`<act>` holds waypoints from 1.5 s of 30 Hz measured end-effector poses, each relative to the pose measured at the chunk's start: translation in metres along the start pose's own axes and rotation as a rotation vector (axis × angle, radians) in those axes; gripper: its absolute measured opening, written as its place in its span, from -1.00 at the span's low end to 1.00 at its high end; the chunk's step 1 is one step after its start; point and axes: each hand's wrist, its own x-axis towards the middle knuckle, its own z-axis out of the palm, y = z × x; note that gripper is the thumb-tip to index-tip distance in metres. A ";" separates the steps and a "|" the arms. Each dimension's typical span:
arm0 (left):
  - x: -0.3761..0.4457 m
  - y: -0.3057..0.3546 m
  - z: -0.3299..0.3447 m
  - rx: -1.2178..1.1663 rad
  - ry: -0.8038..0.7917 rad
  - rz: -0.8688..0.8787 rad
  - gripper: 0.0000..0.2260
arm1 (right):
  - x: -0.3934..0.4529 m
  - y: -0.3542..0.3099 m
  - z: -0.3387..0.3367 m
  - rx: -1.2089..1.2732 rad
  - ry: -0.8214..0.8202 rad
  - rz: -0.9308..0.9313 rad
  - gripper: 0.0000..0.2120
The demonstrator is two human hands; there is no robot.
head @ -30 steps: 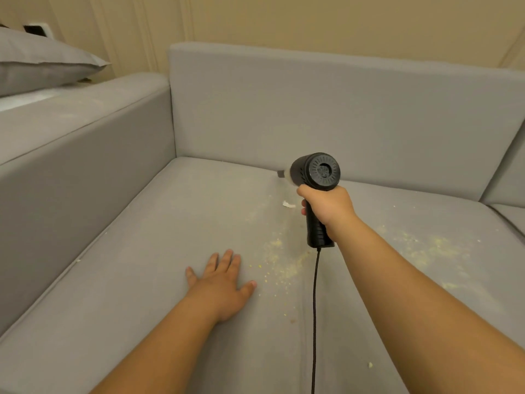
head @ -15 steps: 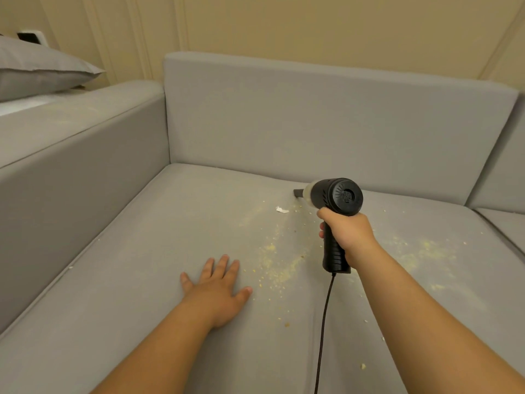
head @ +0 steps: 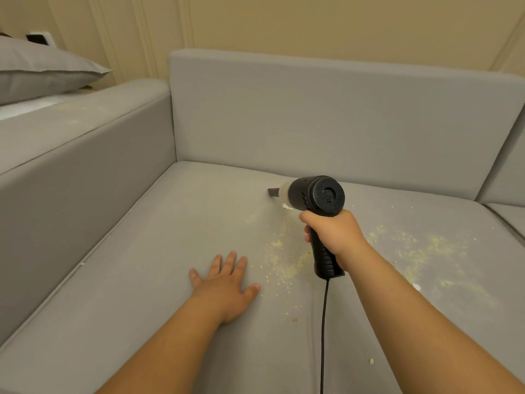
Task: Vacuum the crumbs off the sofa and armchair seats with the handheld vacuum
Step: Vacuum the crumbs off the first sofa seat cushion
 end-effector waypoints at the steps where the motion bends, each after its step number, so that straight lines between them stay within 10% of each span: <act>1: 0.000 0.000 0.001 0.002 0.000 -0.002 -0.30 | 0.001 0.001 -0.003 0.010 0.037 0.003 -0.85; 13: 0.005 0.001 0.000 -0.003 -0.012 -0.008 -0.29 | 0.030 -0.022 0.027 0.025 -0.061 0.044 -0.78; 23: 0.004 -0.001 -0.001 -0.022 -0.041 -0.009 -0.29 | -0.012 0.009 -0.037 0.091 0.212 0.095 -0.84; 45: 0.004 0.003 -0.004 -0.018 -0.024 -0.004 -0.29 | -0.017 0.013 -0.019 -0.035 -0.016 0.002 -0.88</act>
